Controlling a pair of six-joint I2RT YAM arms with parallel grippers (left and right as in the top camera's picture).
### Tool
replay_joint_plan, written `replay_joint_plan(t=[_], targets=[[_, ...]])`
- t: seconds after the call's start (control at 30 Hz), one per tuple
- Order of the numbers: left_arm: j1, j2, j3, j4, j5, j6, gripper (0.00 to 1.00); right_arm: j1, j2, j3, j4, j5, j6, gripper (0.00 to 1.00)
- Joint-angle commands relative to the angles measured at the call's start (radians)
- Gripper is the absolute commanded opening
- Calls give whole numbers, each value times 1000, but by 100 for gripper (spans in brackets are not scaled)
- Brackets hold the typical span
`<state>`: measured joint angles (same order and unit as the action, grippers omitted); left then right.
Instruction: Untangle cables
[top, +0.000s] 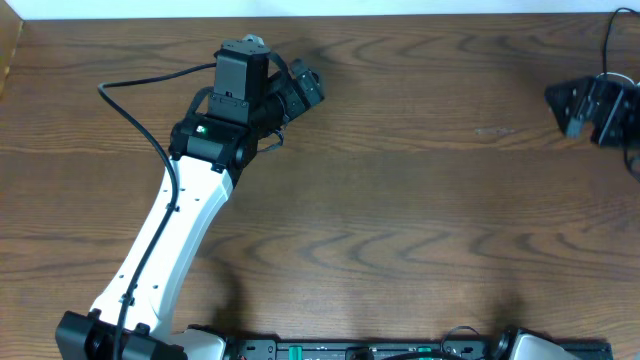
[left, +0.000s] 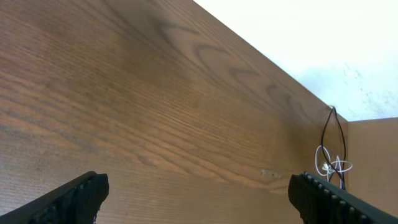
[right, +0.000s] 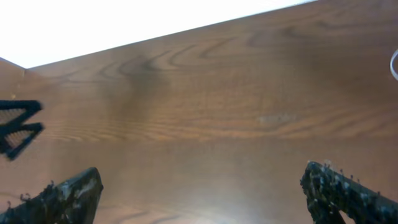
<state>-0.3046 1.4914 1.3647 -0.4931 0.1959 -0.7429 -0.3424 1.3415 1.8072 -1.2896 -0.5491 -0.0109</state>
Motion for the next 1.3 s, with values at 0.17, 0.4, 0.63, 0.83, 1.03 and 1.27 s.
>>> replay_joint_plan(t=[0.17,0.4,0.63,0.83,1.03,1.27], targets=[[0,7,-6,-2,-14,10,98,6,-132,14,-54,1,40,99],[0,7,-6,-2,-14,10,98,5,-152,5,-106,79,27,99],[0,7,-6,-2,-14,10,98,124,-296,-235,164,220,21,99],[0,7,-6,-2,-14,10,98,239,-534,-649,631,331,21,99],[0,7,-6,-2,-14,10,98,265,-751,-1059,1009,333,21,99],[0,7,-6,-2,-14,10,98,266,-986,-1463,1346,334,26,99]])
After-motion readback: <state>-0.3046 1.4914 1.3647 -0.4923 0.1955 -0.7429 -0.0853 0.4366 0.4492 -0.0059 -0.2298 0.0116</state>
